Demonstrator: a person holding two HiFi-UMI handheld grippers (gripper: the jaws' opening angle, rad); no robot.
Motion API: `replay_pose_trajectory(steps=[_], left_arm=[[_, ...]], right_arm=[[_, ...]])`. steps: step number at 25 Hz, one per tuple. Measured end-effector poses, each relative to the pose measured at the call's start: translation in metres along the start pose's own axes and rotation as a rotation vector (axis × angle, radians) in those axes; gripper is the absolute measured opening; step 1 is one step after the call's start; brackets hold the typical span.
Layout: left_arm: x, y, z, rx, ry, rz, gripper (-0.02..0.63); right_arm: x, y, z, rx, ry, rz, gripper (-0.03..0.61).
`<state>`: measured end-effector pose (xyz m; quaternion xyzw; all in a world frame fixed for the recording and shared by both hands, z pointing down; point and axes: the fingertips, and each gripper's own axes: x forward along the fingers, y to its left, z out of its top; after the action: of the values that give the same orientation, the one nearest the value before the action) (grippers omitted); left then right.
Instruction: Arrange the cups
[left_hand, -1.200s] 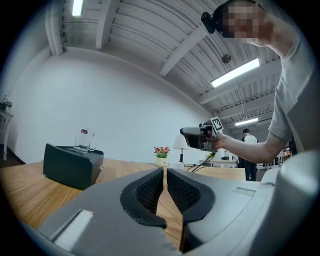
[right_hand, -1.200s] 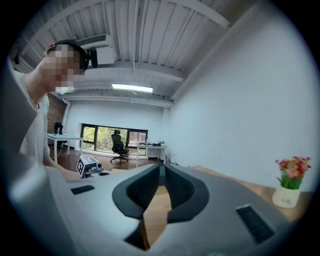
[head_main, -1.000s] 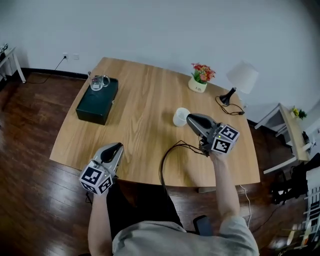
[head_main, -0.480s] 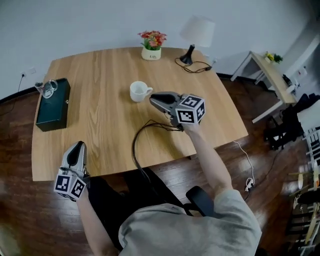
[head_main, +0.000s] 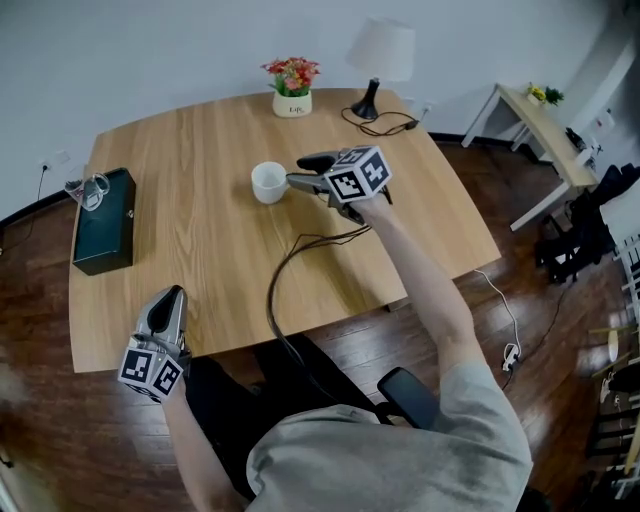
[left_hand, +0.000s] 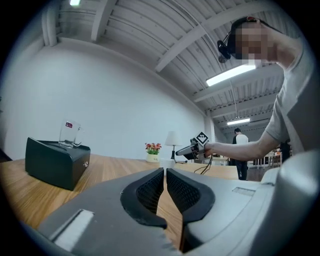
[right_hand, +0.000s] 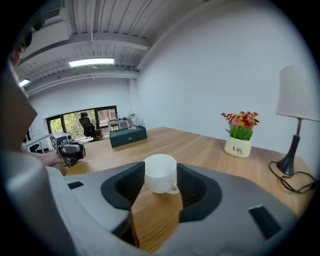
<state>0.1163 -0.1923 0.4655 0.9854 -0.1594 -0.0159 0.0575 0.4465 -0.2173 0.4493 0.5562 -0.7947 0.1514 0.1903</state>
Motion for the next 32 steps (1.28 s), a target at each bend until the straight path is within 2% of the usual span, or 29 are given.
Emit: replay_pose_trajectory(steps=[5,11,16,23,27,32], left_arm=[[-0.001,-0.001,-0.003,-0.009,0.006,0.008,0.028],[-0.002,-0.002,-0.006,0.013,0.017,0.027,0.02],[-0.002,-0.002,-0.004,0.018,0.006,0.031,0.018],[-0.004,-0.002,0.001,0.013,-0.025,0.032,0.018],[-0.005,-0.005,0.004,0.021,-0.038,0.037,0.018],[-0.005,-0.005,0.01,0.019,-0.067,0.034,0.017]], right_arm=[[0.036,-0.024,-0.001,-0.012,0.182,0.042,0.206],[0.064,-0.019,0.001,-0.049,0.334,0.123,0.175],[0.077,-0.02,-0.015,-0.101,0.489,0.137,0.169],[0.086,-0.024,-0.033,-0.154,0.614,0.133,0.144],[0.088,-0.025,-0.031,-0.151,0.631,0.127,0.04],[0.086,-0.022,-0.027,-0.129,0.635,0.146,0.041]])
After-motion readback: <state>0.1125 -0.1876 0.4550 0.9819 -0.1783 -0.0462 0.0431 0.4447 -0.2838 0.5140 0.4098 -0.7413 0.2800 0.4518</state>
